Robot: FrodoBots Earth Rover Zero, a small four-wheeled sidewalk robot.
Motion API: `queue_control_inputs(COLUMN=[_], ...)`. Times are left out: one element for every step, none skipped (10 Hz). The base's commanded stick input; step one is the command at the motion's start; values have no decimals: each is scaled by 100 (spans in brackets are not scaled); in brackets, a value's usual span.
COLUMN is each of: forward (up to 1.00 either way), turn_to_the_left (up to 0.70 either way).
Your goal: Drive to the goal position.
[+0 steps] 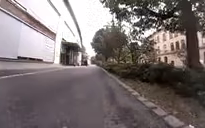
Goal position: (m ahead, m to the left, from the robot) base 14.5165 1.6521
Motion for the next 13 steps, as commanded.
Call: queue_control_inputs(forward=[70,70,70,70,70,70,70,70,70,70,70,70,70], turn_to_the_left=[0,0,0,0,0,0,0,0,0,0,0,0,0])
